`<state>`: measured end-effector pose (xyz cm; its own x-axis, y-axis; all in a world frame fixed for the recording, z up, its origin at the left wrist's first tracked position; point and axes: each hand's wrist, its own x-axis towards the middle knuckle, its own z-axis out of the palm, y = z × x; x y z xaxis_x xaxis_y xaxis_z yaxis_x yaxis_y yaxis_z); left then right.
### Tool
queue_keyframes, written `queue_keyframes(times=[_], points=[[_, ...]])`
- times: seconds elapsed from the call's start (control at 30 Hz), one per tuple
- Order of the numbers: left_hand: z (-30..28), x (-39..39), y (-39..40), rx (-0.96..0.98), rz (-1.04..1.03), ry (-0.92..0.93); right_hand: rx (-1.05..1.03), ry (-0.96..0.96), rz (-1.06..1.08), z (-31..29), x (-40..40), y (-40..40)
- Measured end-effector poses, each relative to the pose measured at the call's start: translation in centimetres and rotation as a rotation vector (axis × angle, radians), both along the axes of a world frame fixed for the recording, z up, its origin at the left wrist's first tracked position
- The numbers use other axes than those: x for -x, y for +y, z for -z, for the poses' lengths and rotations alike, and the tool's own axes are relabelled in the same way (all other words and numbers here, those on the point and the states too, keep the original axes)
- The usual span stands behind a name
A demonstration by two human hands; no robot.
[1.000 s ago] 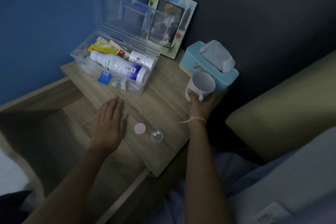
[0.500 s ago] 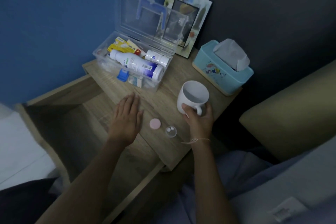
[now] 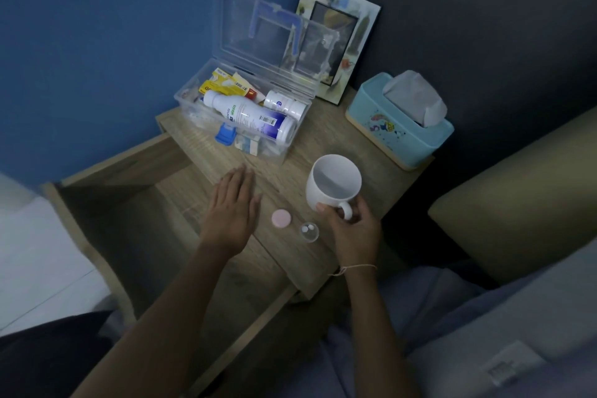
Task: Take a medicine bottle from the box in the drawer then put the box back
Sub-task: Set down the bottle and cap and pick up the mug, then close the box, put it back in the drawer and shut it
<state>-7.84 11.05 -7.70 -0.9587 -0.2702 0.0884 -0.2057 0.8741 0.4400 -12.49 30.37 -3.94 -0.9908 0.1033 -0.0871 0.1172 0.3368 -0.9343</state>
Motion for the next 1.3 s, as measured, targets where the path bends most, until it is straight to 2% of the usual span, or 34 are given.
queue_keyframes(times=[0.17, 0.33, 0.5, 0.6, 0.7, 0.83, 0.93, 1.1, 1.2, 1.3], points=[[0.4, 0.0, -0.1, 0.015, 0.015, 0.000, -0.104, 0.110, 0.173, 0.2, -0.6, 0.1], [0.4, -0.1, -0.2, 0.016, 0.027, 0.005, -0.147, 0.109, 0.127, 0.0, -0.7, 0.1], [-0.9, 0.1, -0.7, -0.046, 0.061, -0.100, -0.162, 0.054, 0.118, -1.5, -2.2, 0.2], [-3.0, 0.0, -2.0, -0.078, 0.089, -0.085, -0.277, 0.228, 0.094, -3.1, -3.9, 0.0], [-5.4, 0.1, -3.4, 0.012, 0.072, 0.057, -0.263, 0.399, 0.043, -5.2, -3.6, -1.3], [-8.3, 1.8, -6.0, 0.105, 0.033, 0.111, -0.152, 0.476, -0.039, -9.2, 0.1, -4.9], [-9.5, 3.0, -7.9, 0.146, 0.014, 0.098, -0.157, 0.587, -0.127, -11.7, 3.9, -7.5], [-9.7, 4.7, -11.1, 0.164, -0.063, 0.056, -0.225, 0.617, -0.177, -13.6, 10.8, -10.0], [-9.0, 5.6, -12.6, 0.201, -0.043, 0.007, -0.311, 0.579, -0.236, -13.3, 14.6, -10.9], [-7.4, 5.3, -13.1, 0.284, -0.004, -0.090, -0.459, 0.447, -0.350, -11.9, 17.9, -11.7]])
